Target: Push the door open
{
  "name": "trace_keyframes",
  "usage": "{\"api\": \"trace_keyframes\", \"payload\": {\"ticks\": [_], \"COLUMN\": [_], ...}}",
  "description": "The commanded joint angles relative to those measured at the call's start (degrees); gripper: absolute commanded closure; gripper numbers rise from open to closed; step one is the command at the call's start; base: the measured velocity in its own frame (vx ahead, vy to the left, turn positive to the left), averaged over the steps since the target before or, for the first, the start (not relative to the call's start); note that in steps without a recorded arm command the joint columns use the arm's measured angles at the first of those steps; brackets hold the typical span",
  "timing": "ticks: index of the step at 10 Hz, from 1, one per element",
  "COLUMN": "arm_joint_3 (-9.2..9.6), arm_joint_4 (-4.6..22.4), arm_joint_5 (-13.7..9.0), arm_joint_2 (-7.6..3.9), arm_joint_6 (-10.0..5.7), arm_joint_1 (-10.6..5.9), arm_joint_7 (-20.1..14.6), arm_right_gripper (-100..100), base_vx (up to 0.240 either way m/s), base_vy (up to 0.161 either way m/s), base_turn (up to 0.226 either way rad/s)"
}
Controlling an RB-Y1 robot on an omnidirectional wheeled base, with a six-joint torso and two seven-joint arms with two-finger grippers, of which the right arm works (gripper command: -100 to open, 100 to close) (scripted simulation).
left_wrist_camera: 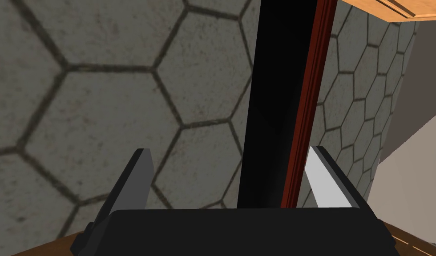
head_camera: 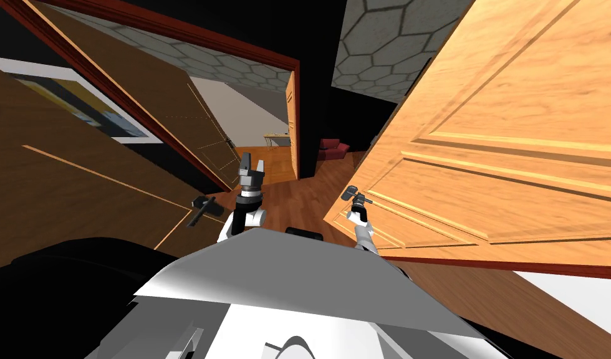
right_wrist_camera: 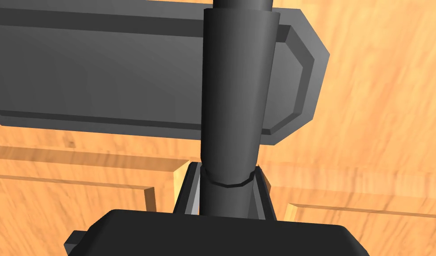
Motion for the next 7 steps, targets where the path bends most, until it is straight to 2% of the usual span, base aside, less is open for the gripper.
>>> {"api": "trace_keyframes", "payload": {"ticks": [1, 7], "arm_joint_3": [-1.1, -4.51], "arm_joint_4": [-0.72, -0.66], "arm_joint_5": [-0.29, -1.0], "arm_joint_2": [-0.82, -1.6], "arm_joint_6": [0.38, 0.35], "arm_joint_1": [0.45, 0.87], "arm_joint_7": [0.05, 0.89], "arm_right_gripper": [100, 100], "base_vx": [0.2, 0.188], "base_vy": [0.06, 0.068], "base_turn": [-0.058, -0.067]}}
